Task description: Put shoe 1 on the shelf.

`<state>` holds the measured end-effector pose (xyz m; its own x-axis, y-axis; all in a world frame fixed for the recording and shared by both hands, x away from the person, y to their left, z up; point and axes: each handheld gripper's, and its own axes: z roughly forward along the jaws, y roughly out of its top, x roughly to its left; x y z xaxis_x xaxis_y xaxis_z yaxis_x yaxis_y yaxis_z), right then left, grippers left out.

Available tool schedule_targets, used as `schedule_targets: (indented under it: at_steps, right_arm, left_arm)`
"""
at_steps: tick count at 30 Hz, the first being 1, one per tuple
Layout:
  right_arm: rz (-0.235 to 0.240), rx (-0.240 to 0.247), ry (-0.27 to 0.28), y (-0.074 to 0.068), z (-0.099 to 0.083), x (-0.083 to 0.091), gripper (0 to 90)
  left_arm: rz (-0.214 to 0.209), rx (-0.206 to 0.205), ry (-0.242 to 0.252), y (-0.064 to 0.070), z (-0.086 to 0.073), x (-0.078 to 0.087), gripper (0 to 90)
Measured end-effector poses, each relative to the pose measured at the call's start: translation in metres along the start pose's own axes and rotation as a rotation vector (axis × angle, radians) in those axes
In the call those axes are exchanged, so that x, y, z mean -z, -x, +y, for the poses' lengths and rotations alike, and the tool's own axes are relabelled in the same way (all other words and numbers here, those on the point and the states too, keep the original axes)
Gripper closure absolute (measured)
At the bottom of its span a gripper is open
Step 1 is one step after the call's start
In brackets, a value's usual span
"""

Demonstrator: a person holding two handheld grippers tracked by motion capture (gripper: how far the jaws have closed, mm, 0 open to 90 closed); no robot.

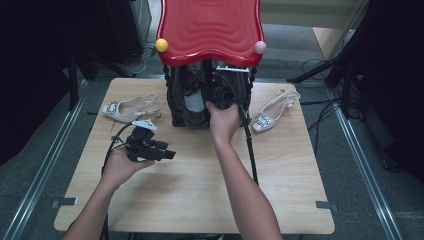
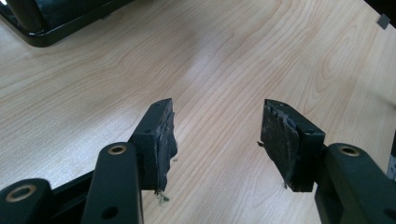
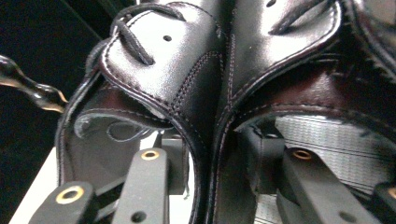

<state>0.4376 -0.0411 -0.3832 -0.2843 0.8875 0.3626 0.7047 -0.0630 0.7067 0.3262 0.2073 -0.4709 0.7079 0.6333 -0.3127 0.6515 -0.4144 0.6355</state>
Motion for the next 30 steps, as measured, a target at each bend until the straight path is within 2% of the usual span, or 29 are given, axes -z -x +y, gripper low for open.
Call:
schedule_targets:
  at_steps: [6,10,12,14,17,21,24,27,30]
  right_arm:
    - [0.051,0.031,0.023,0.005,-0.003,0.005,64.3]
    - [0.081,0.046,0.036,0.006,-0.004,0.013,64.0]
    - [0.100,0.069,0.046,0.006,-0.004,0.019,63.6]
    - [0.121,0.084,0.022,0.006,-0.006,0.024,62.5]
    - [0.134,0.119,0.031,0.007,-0.011,0.032,61.7]
    - [0.180,0.151,0.012,0.008,-0.013,0.040,58.4]
    - [0.216,0.175,0.005,0.009,-0.014,0.047,56.0]
    - [0.269,0.171,-0.017,0.013,-0.016,0.053,55.5]
    - [0.299,0.169,-0.011,0.018,-0.019,0.061,56.5]
  left_arm:
    - [0.000,0.004,0.005,0.001,0.001,0.001,44.8]
    - [0.000,0.004,0.010,0.002,0.003,0.003,44.9]
    - [-0.007,0.001,0.013,0.002,0.004,0.004,45.3]
    - [-0.013,-0.002,0.024,0.004,0.004,0.005,45.9]
    - [-0.022,-0.016,0.025,0.005,0.007,0.006,50.1]
    - [-0.044,-0.002,0.042,0.006,0.013,0.011,51.1]
    - [-0.032,-0.019,0.053,0.008,0.020,0.016,51.8]
    - [-0.040,-0.014,0.083,0.011,0.027,0.021,52.5]
    - [-0.030,-0.033,0.089,0.013,0.038,0.026,51.5]
